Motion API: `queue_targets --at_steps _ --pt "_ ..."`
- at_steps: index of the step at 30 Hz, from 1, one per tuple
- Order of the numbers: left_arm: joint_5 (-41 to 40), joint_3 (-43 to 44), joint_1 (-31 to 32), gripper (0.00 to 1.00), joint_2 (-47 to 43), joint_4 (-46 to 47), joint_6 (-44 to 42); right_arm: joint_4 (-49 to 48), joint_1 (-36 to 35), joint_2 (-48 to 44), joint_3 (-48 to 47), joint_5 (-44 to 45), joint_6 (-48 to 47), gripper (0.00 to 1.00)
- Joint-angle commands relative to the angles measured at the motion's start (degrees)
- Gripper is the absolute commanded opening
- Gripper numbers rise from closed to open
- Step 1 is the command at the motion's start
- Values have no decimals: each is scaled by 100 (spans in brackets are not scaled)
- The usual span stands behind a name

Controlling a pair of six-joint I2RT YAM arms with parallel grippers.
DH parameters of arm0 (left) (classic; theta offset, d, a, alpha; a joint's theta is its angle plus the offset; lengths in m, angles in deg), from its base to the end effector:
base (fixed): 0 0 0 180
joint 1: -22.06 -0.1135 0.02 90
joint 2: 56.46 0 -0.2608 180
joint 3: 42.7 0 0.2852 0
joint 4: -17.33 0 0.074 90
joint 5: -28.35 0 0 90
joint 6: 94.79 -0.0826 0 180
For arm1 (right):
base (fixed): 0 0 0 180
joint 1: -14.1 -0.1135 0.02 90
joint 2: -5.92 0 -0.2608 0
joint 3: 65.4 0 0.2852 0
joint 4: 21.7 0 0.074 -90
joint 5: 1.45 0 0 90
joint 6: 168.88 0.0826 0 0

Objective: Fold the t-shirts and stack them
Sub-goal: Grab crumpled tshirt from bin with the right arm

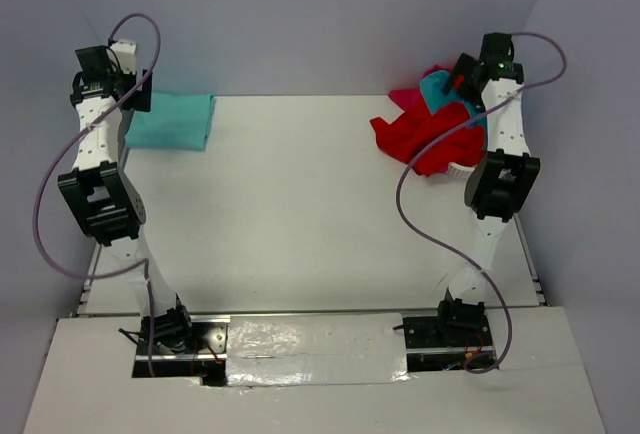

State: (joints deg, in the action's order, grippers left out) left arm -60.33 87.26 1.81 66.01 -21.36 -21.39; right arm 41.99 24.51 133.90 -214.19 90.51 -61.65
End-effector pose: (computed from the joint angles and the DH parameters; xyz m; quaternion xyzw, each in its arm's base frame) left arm 0.5417 0.1978 0.2896 -0.0221 0.8709 0.1456 0.4689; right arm 0.5520 -0.1043 0.3139 0.2256 0.8883 0.0081 0.3999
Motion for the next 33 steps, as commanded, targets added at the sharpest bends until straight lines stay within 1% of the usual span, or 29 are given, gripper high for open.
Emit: queue_targets --at_steps 1,2,4,5,6,7,8,9,10,11,12,14,15,18,20,22,25,27,28,30,32,33 --pt "667 -557 389 99 -891 -465 60 -329 -189 139 391 -20 122 100" --pt "807 -906 425 99 -996 -509 113 -365 -189 217 488 -63 96 100" --pt "966 -1225 495 100 -1252 -553 183 -400 -206 271 541 -370 26 98" --pt "1036 -1470 513 99 -1305 -553 253 -426 -207 254 577 -450 0 95" --pt "1045 -1559 539 99 -1375 -562 289 -453 -207 210 707 -468 -1 89" --pt "1045 -1621 548 99 -1393 -580 306 -470 -198 140 813 -442 17 81" --pt "1054 -1657 566 99 -1393 -623 324 -618 -189 -70 936 -416 8 69" --pt "1054 -1657 575 99 -1376 -659 324 -707 -198 -185 1207 -372 17 41" --pt "1046 -1631 601 98 -1341 -772 324 -786 -189 -325 1349 -258 8 33" --pt "1046 -1587 593 98 -1332 -808 324 -891 -189 -570 1446 -205 -1 27" --pt "1080 -1569 601 98 -1314 -826 333 -918 -198 -660 1578 -126 -9 17" --pt "1089 -1490 619 98 -1296 -861 350 -866 -189 -871 1527 155 -132 8" --pt "1089 -1455 636 99 -1288 -870 342 -796 -189 -906 1439 234 -220 0" --pt "1124 -1323 663 99 -1261 -914 368 -550 -241 -1117 1105 349 -334 0" --pt "1186 -1244 671 99 -1235 -958 403 -602 -320 -1485 1017 507 -440 0" --pt "1230 -1157 715 99 -1209 -1028 421 -873 -435 -1958 973 735 -449 0" --pt "1256 -1059 768 99 -1182 -1107 412 -1417 -417 -2487 955 1130 -309 0" --pt "1265 -1068 794 99 -1243 -1107 429 -1507 -417 -2576 815 1395 -317 0" --pt "1317 -1094 795 99 -1270 -1098 447 -1464 -417 -2603 684 1413 -343 0" --pt "1335 -1129 794 99 -1340 -1064 438 -1472 -417 -2603 787 1334 -413 0" --pt "1309 -1147 786 99 -1367 -1054 430 -1105 -382 -2419 719 1255 -423 0" --pt "1309 -1139 794 99 -1375 -1081 430 -729 -382 -2288 578 1220 -405 0"
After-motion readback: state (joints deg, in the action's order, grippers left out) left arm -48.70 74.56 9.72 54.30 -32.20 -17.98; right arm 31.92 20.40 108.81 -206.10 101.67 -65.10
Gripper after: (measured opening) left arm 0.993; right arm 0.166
